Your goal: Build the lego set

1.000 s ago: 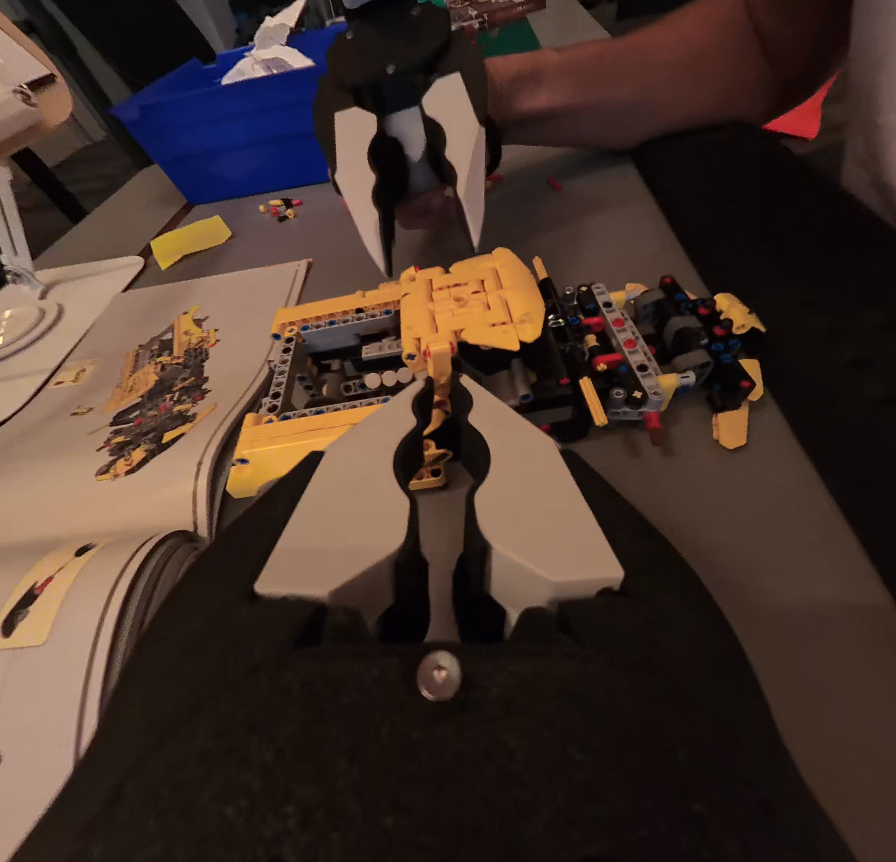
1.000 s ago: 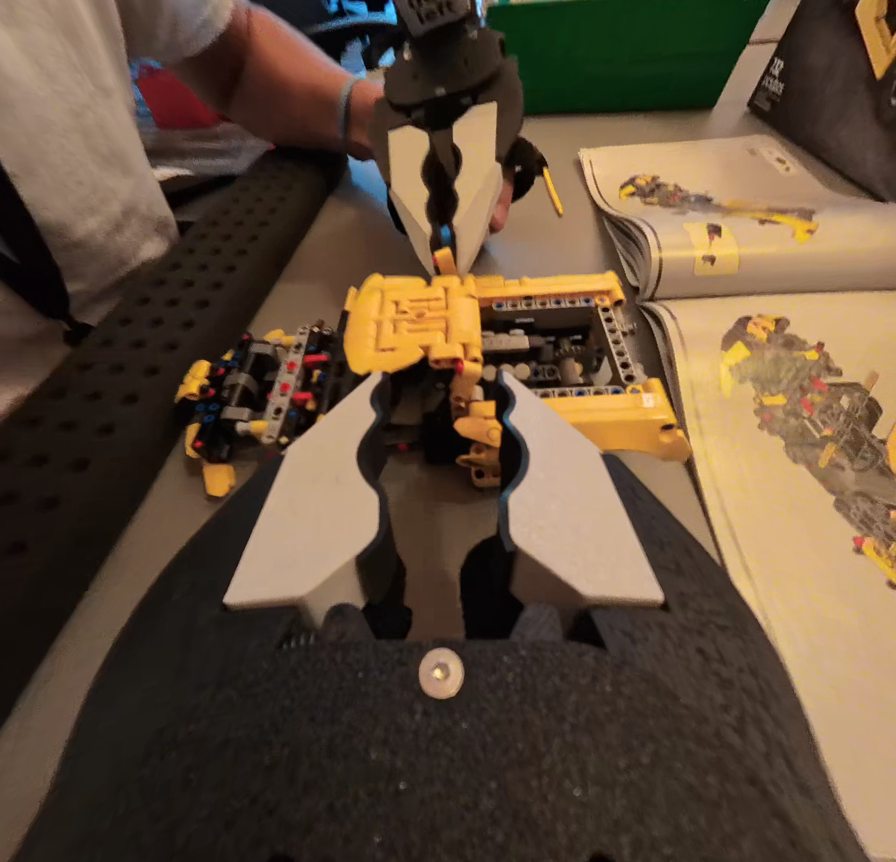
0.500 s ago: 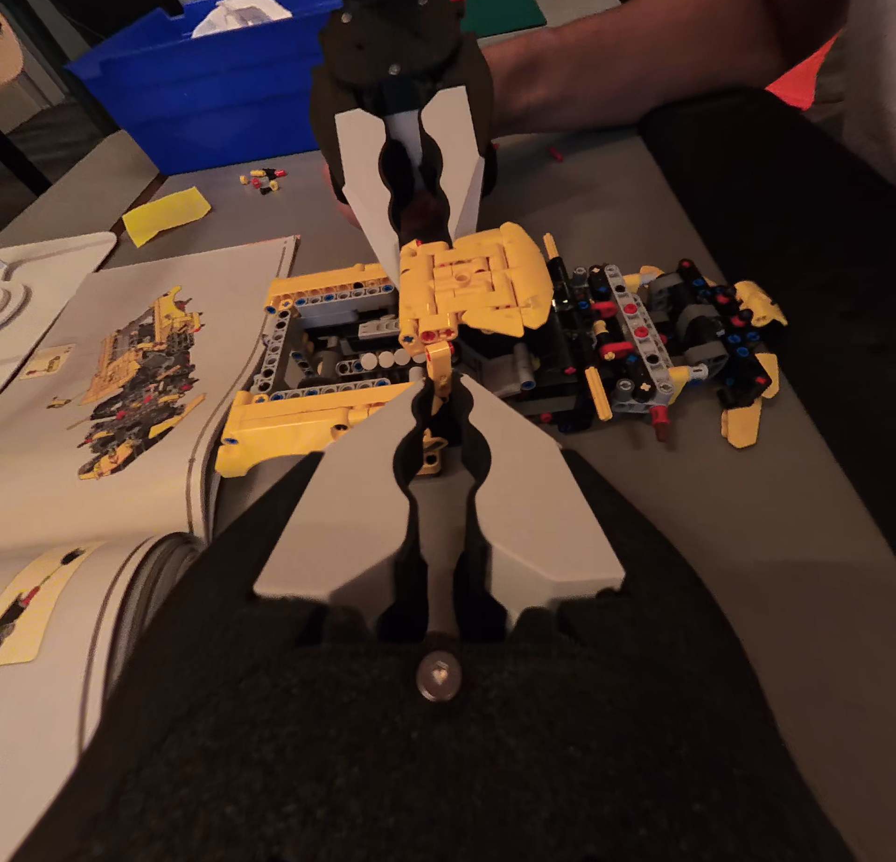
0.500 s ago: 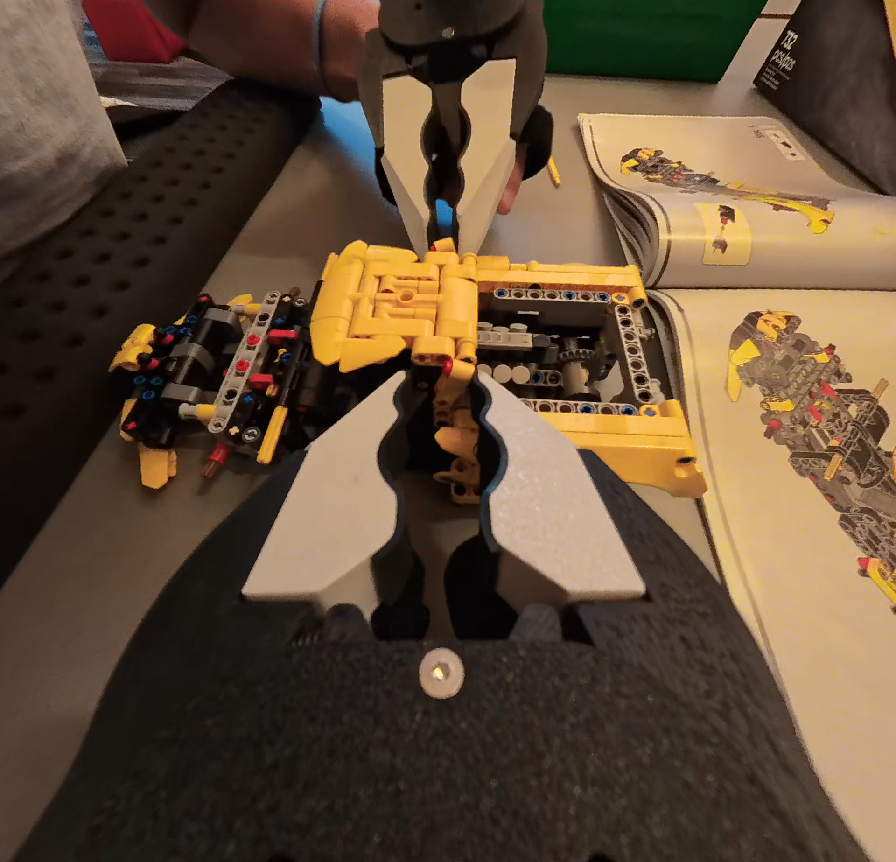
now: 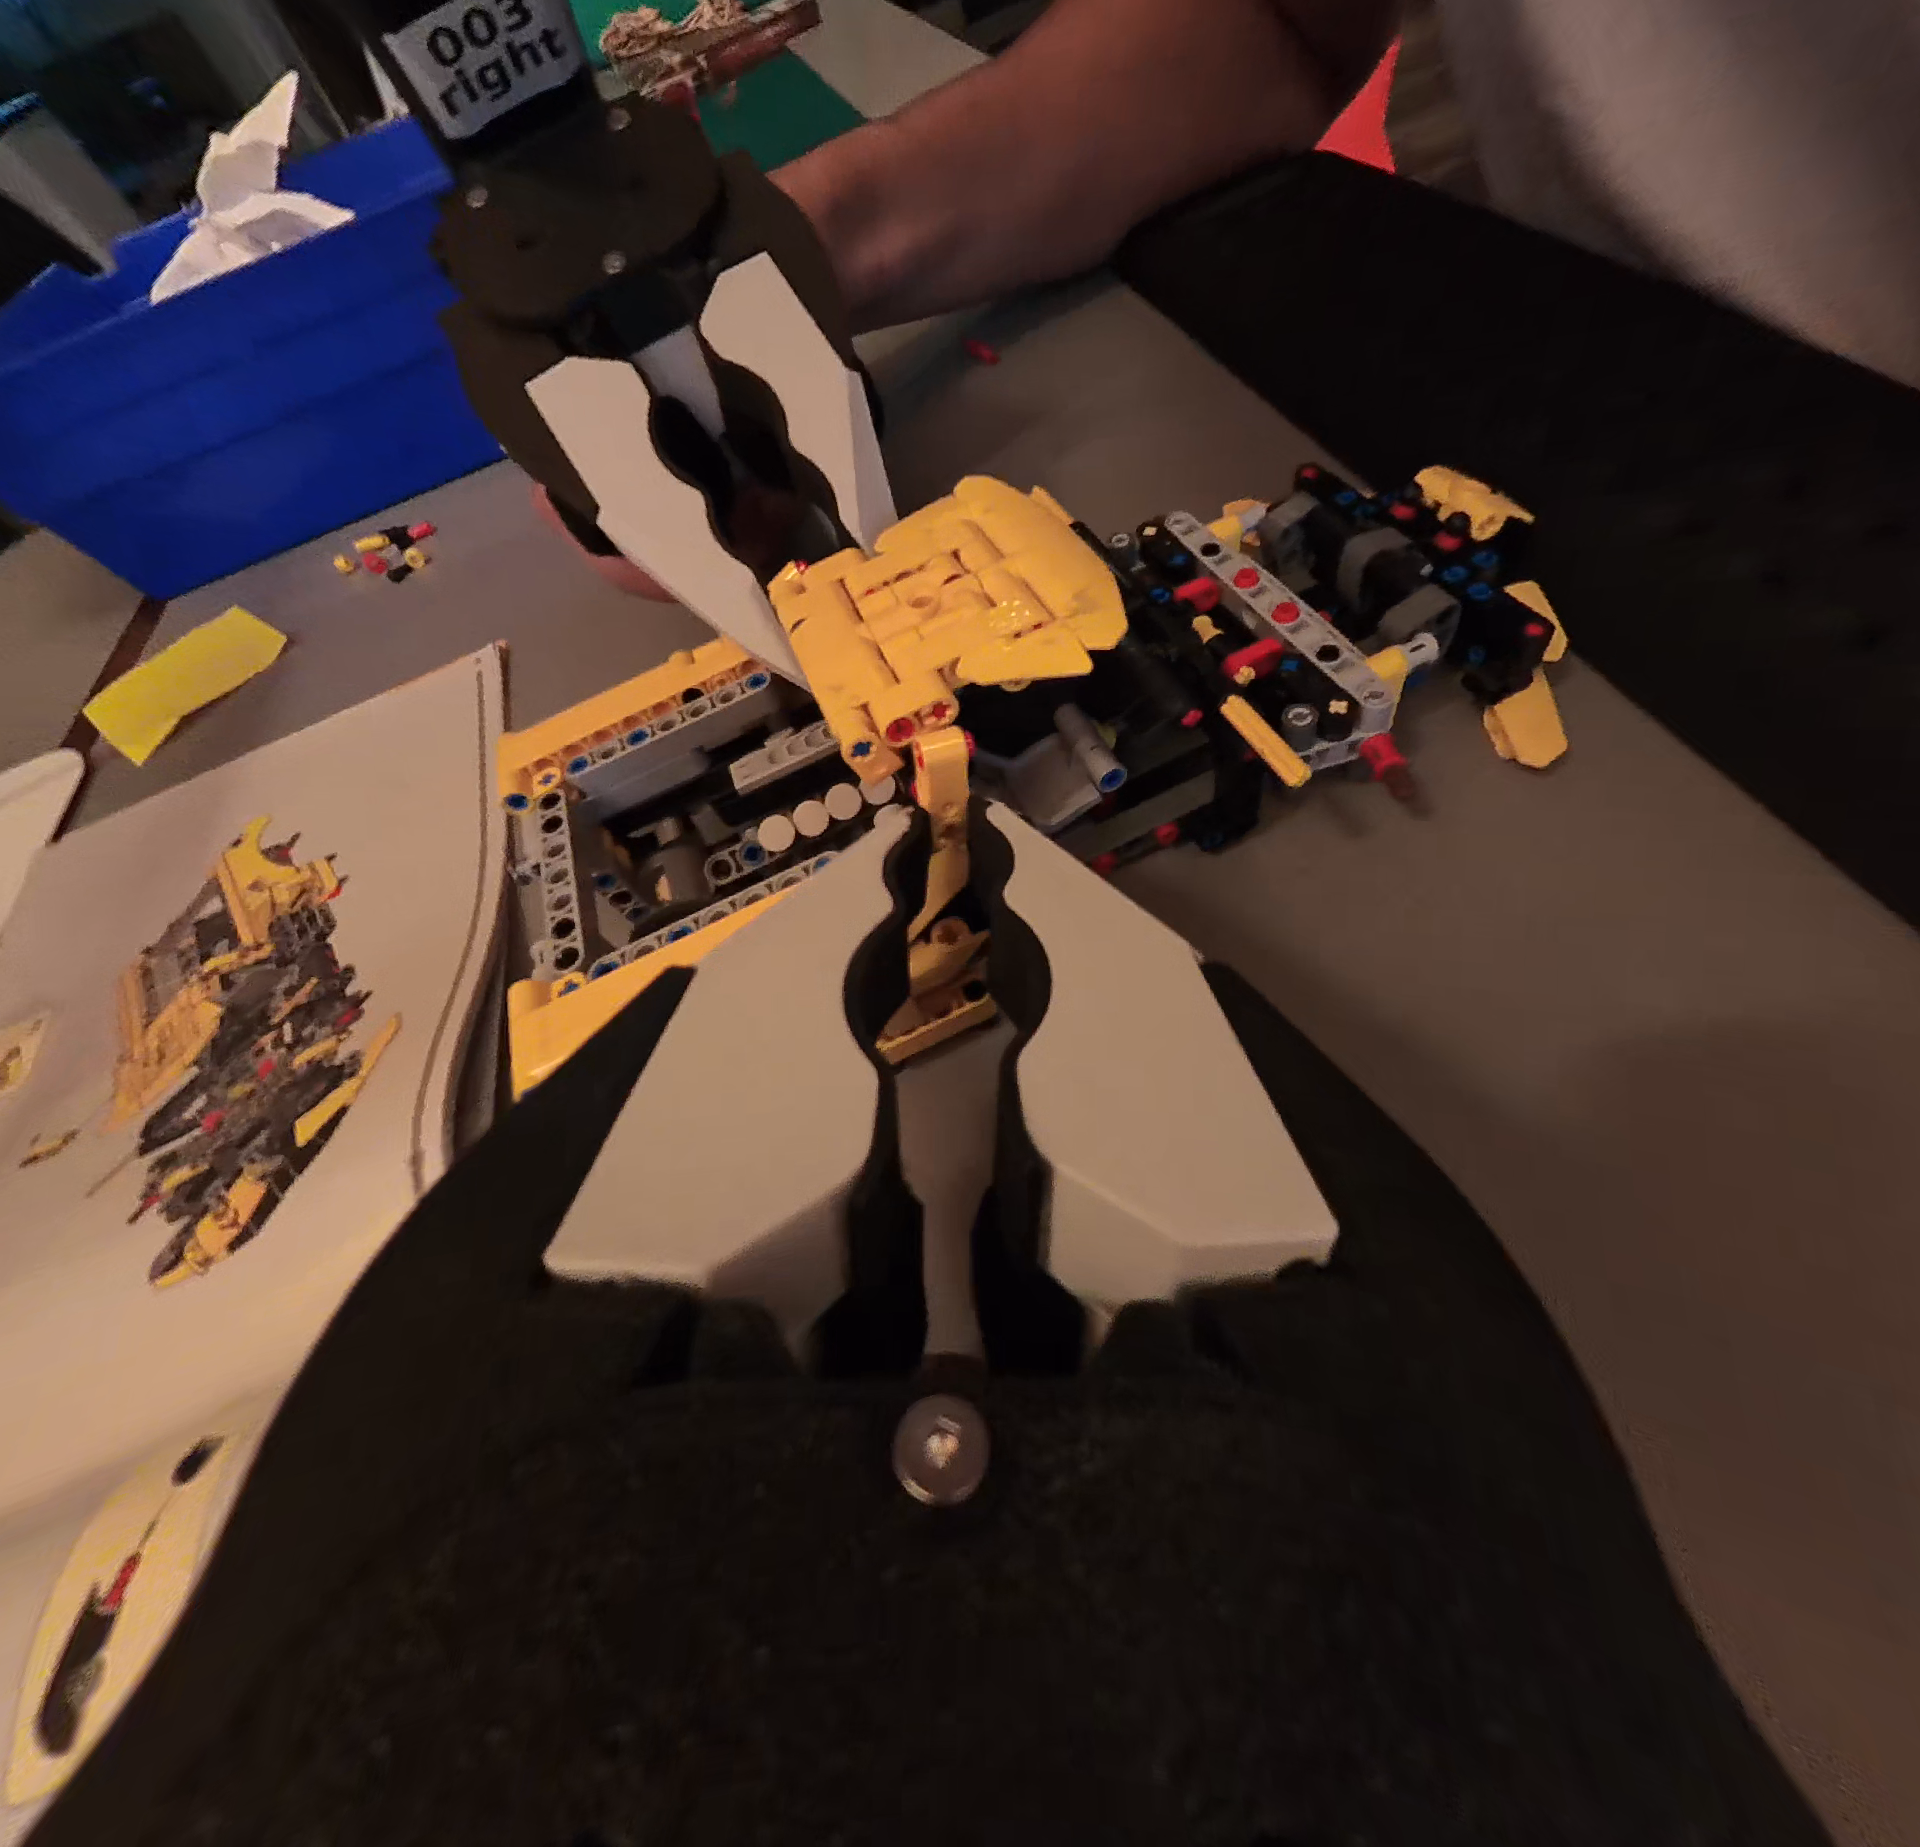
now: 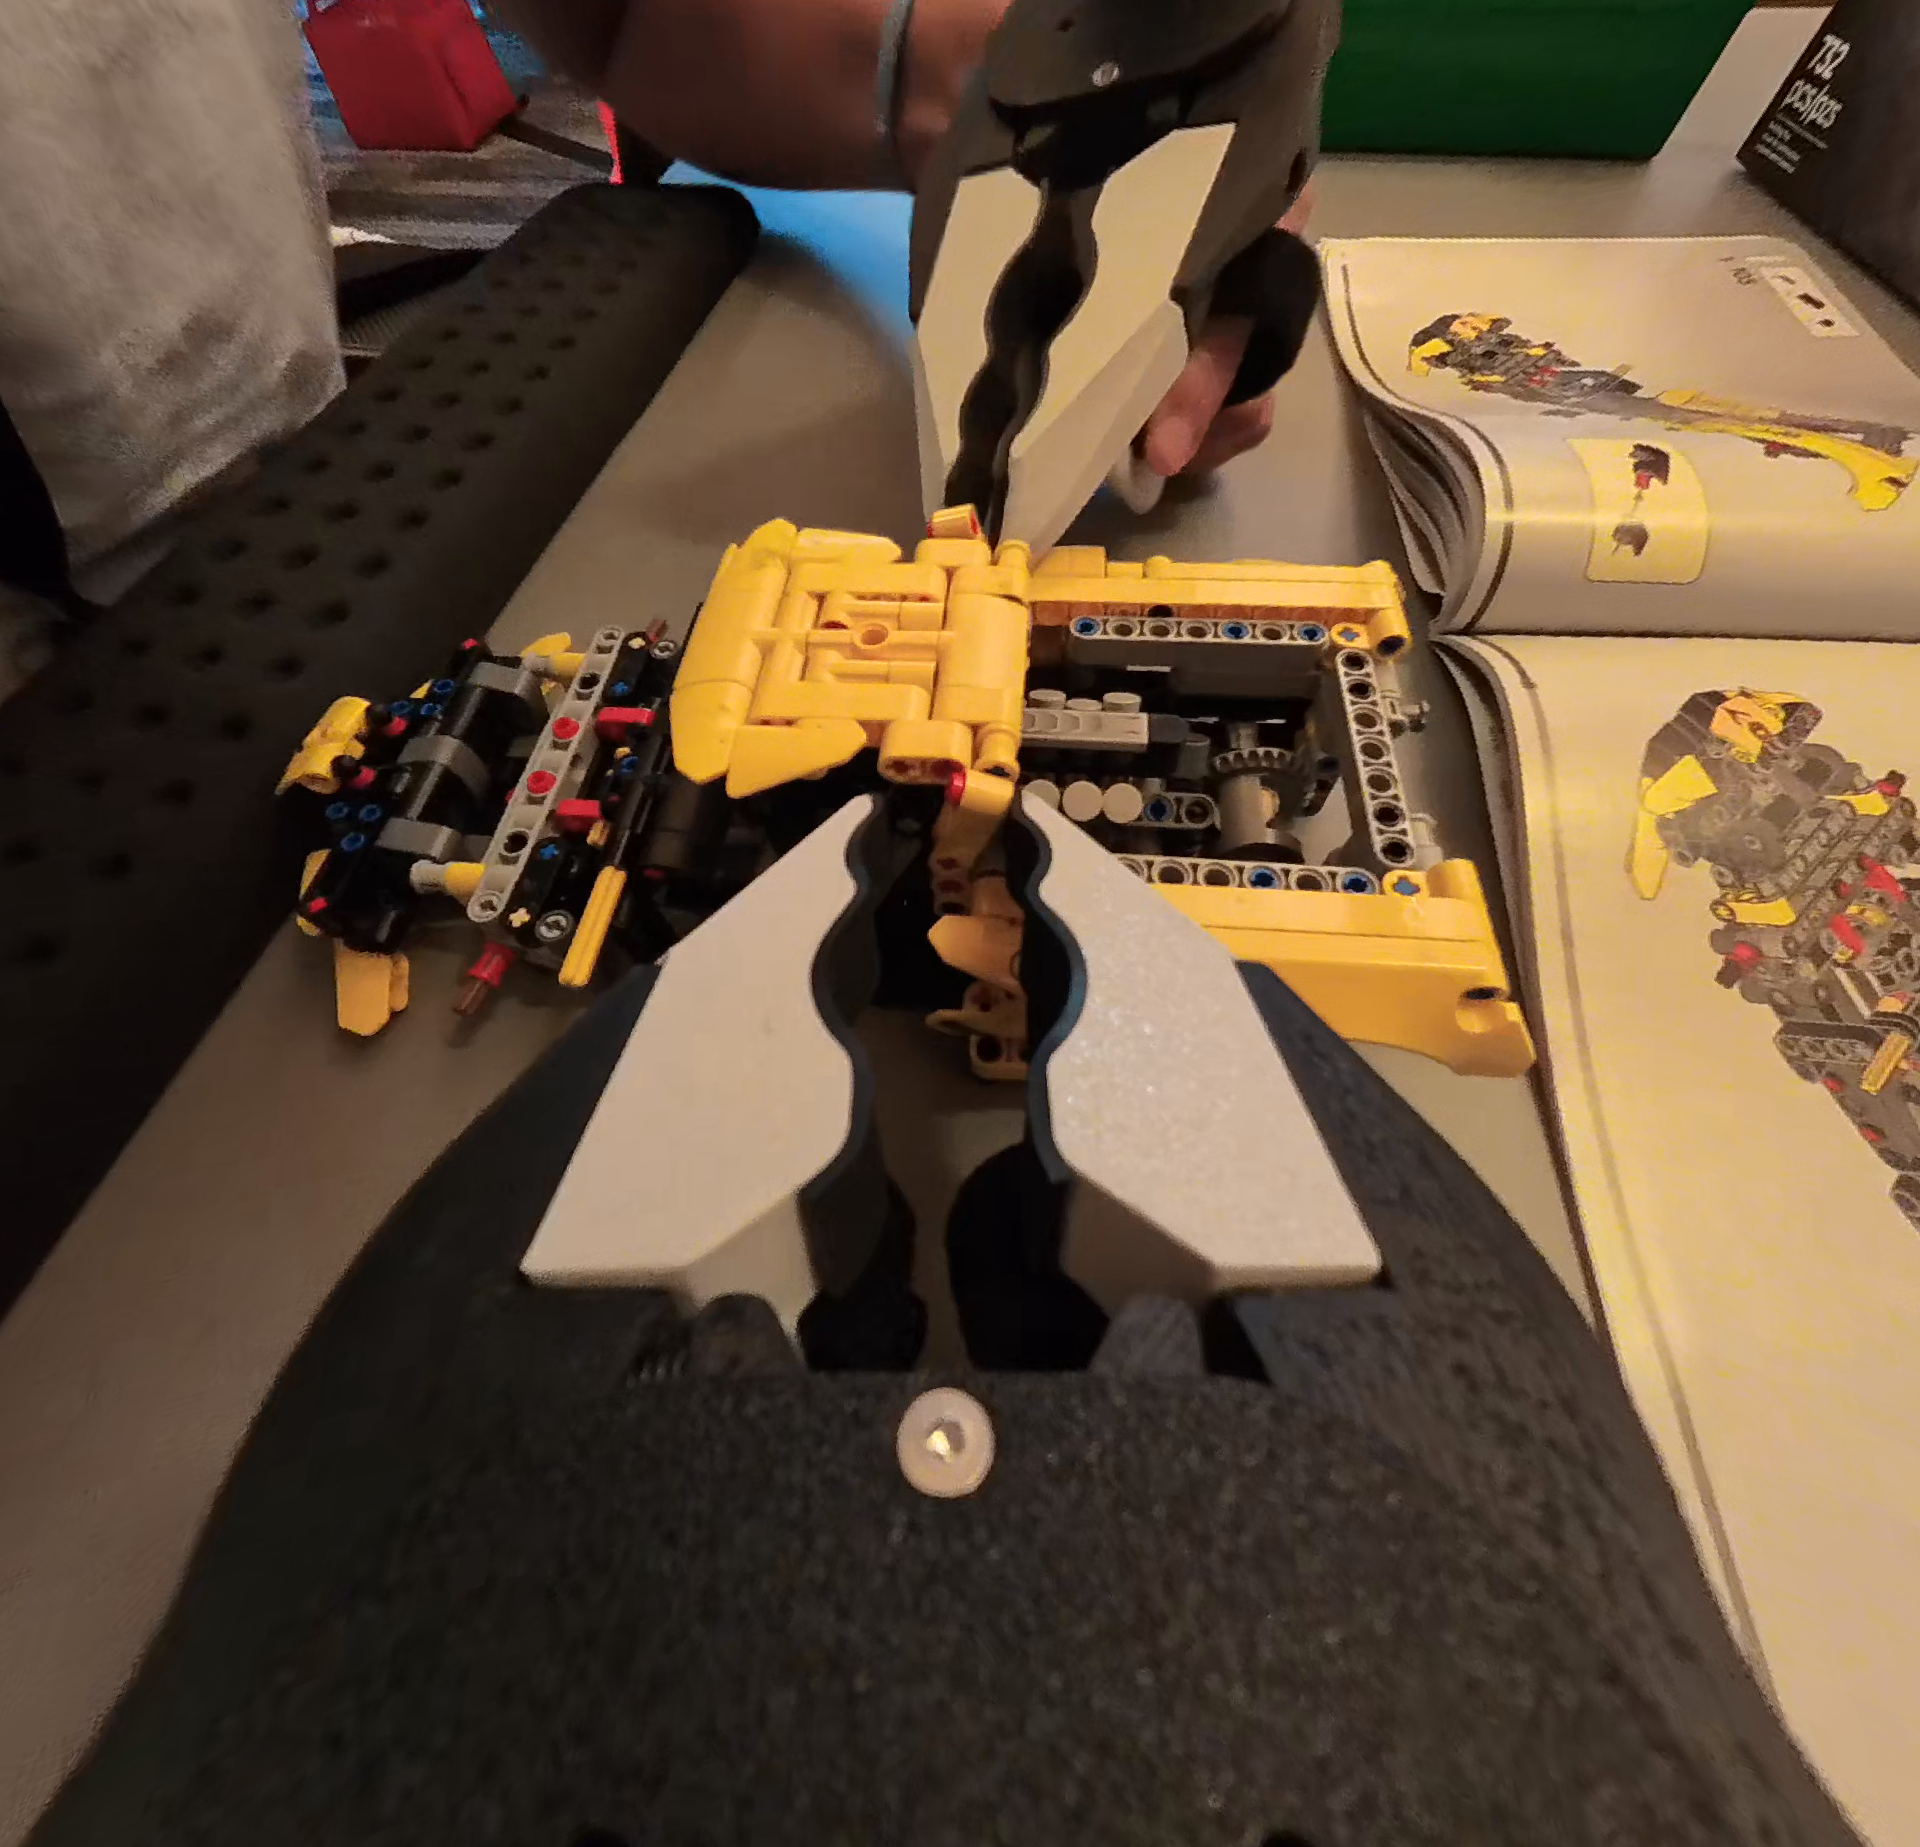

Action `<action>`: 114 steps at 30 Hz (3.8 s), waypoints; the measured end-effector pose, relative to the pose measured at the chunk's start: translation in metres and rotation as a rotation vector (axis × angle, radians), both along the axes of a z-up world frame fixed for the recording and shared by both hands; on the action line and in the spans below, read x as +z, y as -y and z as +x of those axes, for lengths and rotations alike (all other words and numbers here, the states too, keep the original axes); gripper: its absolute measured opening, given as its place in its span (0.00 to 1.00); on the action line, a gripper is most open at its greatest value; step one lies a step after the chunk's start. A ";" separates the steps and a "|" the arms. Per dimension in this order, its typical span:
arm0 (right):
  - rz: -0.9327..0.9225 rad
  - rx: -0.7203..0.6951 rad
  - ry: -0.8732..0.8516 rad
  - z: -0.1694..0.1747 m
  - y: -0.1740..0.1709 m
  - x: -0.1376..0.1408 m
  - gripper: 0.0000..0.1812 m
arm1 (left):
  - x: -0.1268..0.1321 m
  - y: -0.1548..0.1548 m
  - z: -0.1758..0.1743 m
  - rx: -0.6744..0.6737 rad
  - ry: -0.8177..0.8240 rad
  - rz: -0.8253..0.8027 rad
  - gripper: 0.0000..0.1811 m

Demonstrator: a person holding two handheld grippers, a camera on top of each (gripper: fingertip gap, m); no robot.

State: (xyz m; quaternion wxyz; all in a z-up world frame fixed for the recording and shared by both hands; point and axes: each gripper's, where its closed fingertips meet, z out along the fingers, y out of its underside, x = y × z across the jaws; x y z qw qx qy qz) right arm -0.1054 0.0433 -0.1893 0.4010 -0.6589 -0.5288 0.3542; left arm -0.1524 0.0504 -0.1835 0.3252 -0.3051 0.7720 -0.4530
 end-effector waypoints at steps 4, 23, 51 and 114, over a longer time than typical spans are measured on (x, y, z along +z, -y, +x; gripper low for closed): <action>-0.005 0.012 -0.001 0.000 0.000 0.000 0.11 | 0.000 0.000 0.000 -0.059 0.015 0.015 0.04; -0.111 -0.069 -0.040 0.017 -0.004 0.039 0.23 | -0.001 -0.002 0.007 -0.013 0.037 0.049 0.04; -0.043 -0.018 0.666 -0.041 -0.021 0.012 0.05 | 0.001 -0.007 0.014 0.149 -0.040 -0.042 0.04; 0.032 -0.049 0.014 0.021 -0.006 0.000 0.12 | 0.001 -0.006 0.029 0.024 -0.141 -0.178 0.04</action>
